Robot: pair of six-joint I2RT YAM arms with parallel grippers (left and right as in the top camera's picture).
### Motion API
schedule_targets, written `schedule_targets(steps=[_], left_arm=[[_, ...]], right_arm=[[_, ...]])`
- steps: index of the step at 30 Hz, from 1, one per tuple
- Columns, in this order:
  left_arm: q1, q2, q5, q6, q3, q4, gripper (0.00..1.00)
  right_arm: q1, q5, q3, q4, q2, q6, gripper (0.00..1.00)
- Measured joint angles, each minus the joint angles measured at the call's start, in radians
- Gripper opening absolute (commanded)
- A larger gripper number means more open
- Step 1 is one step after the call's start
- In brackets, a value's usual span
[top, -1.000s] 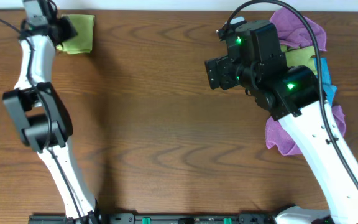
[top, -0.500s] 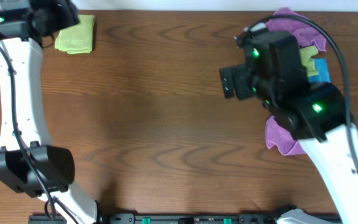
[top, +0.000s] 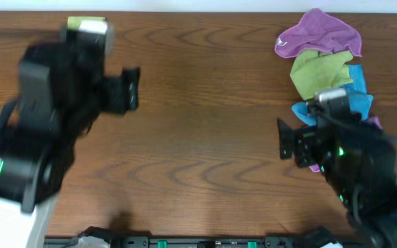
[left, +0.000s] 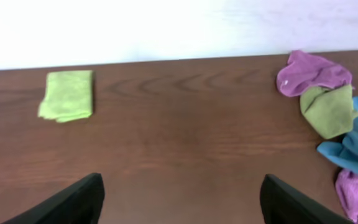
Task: Fold the cloth
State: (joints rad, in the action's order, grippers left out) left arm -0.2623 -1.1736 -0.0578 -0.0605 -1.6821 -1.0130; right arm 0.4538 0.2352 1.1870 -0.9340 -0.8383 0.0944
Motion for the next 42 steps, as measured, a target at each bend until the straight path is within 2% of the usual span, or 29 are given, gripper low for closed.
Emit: schedule_targets(steps=[4, 10, 18, 24, 31, 35, 42], left_arm=[[0.0, 0.122, 0.031, -0.01, 0.131, -0.016, 0.95], [0.0, 0.143, 0.044, -0.011, 0.156, -0.129, 0.95], [0.0, 0.146, 0.047, -0.011, 0.157, -0.243, 0.95], [0.0, 0.148, 0.049, -0.01, 0.157, -0.251, 0.95], [0.0, 0.149, 0.106, -0.002, 0.157, -0.407, 0.95], [0.0, 0.149, 0.163, 0.006, 0.157, -0.435, 0.96], [0.0, 0.182, 0.352, 0.005, 0.152, -0.577, 0.95]], right_arm=[[0.0, -0.016, -0.116, 0.005, 0.007, 0.045, 0.99], [0.0, -0.027, -0.195, -0.077, -0.039, 0.069, 0.99], [0.0, -0.03, -0.208, -0.09, -0.109, 0.078, 0.99], [0.0, -0.03, -0.208, -0.09, -0.151, 0.078, 0.99], [0.0, -0.032, -0.208, -0.091, -0.178, 0.078, 0.99], [0.0, -0.033, -0.208, -0.091, -0.181, 0.078, 0.99], [0.0, -0.033, -0.208, -0.091, -0.182, 0.078, 0.99]])
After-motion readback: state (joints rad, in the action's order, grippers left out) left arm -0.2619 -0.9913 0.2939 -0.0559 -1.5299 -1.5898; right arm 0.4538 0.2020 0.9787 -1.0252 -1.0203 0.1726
